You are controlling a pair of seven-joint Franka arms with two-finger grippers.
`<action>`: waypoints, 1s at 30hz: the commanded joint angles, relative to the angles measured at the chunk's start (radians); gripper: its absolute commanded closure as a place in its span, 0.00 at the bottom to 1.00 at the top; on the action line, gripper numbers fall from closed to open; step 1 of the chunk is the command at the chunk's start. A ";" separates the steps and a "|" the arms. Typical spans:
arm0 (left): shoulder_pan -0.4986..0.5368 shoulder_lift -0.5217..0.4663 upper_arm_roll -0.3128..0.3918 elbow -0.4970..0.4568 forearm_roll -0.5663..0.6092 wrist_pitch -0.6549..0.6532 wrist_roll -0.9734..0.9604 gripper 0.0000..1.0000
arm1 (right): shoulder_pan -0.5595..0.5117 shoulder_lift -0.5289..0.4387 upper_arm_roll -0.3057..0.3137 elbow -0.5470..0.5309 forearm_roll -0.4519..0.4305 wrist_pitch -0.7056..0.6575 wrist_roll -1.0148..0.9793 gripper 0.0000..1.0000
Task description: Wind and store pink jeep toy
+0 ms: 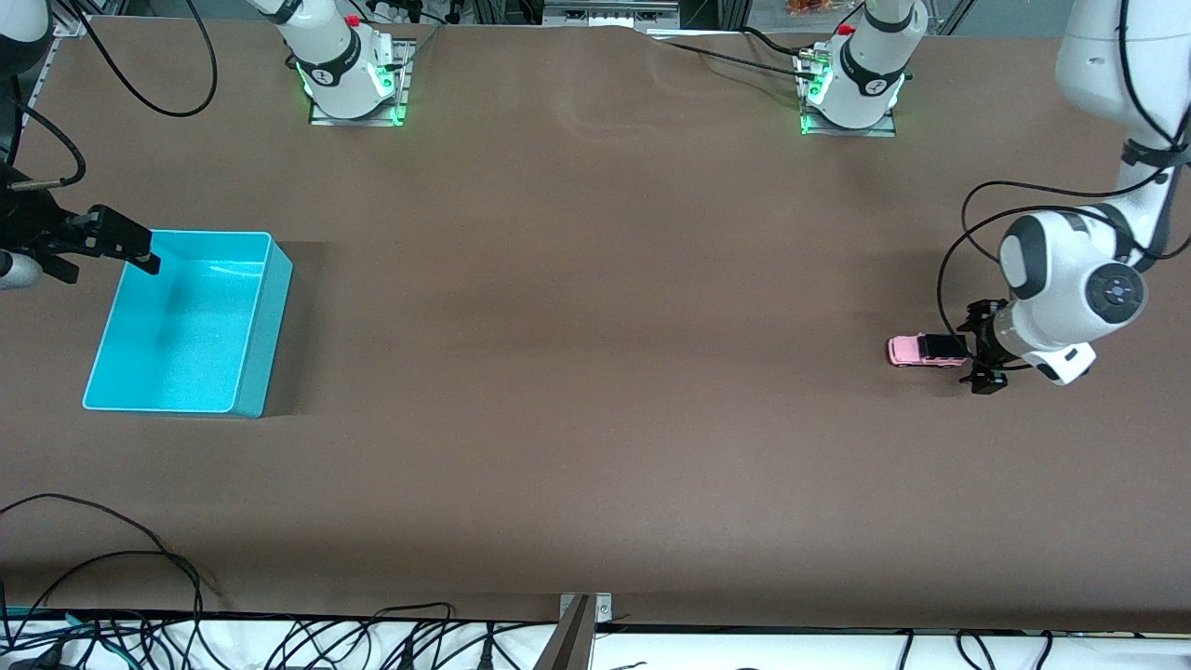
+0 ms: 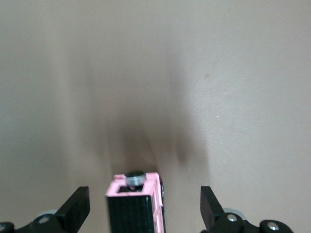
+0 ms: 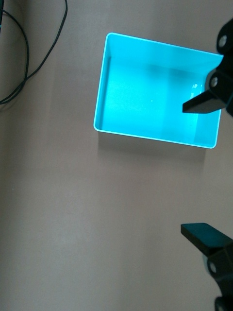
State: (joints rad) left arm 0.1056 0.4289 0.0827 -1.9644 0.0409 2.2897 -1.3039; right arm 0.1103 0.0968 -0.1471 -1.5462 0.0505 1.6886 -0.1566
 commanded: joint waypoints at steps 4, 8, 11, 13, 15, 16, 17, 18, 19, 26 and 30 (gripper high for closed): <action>0.008 -0.133 -0.006 0.102 0.025 -0.230 0.150 0.00 | -0.001 0.003 0.000 0.017 -0.001 -0.004 -0.011 0.00; 0.005 -0.173 -0.011 0.151 0.025 -0.271 0.265 0.00 | -0.001 0.003 0.000 0.017 -0.003 -0.004 -0.011 0.00; -0.001 -0.190 -0.011 0.196 0.025 -0.323 0.394 0.00 | -0.001 0.003 0.000 0.017 -0.001 -0.004 -0.011 0.00; -0.001 -0.202 -0.012 0.219 0.025 -0.343 0.484 0.00 | -0.001 0.003 0.000 0.017 -0.003 -0.003 -0.011 0.00; -0.003 -0.211 -0.012 0.242 0.016 -0.345 0.581 0.00 | -0.001 0.003 0.000 0.017 -0.003 -0.003 -0.011 0.00; -0.004 -0.213 -0.014 0.254 0.014 -0.348 0.610 0.00 | -0.001 0.003 0.000 0.017 -0.003 -0.003 -0.011 0.00; -0.006 -0.213 -0.014 0.271 0.014 -0.352 0.652 0.00 | -0.001 0.003 0.000 0.015 -0.003 -0.003 -0.011 0.00; -0.007 -0.213 -0.014 0.289 0.014 -0.360 0.694 0.00 | -0.001 0.003 0.000 0.017 -0.001 -0.003 -0.011 0.00; -0.009 -0.213 -0.017 0.297 0.014 -0.363 0.721 0.00 | -0.001 0.003 0.000 0.017 -0.001 -0.004 -0.011 0.00; -0.009 -0.216 -0.070 0.370 0.013 -0.395 0.903 0.00 | -0.001 0.003 0.000 0.017 -0.003 -0.003 -0.009 0.00; -0.009 -0.216 -0.089 0.403 0.010 -0.411 1.023 0.00 | 0.000 0.003 0.001 0.017 -0.003 -0.004 -0.011 0.00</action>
State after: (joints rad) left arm 0.0967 0.2116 0.0144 -1.6155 0.0415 1.9227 -0.4297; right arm 0.1105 0.0968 -0.1470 -1.5461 0.0505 1.6886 -0.1566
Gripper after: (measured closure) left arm 0.000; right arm 0.000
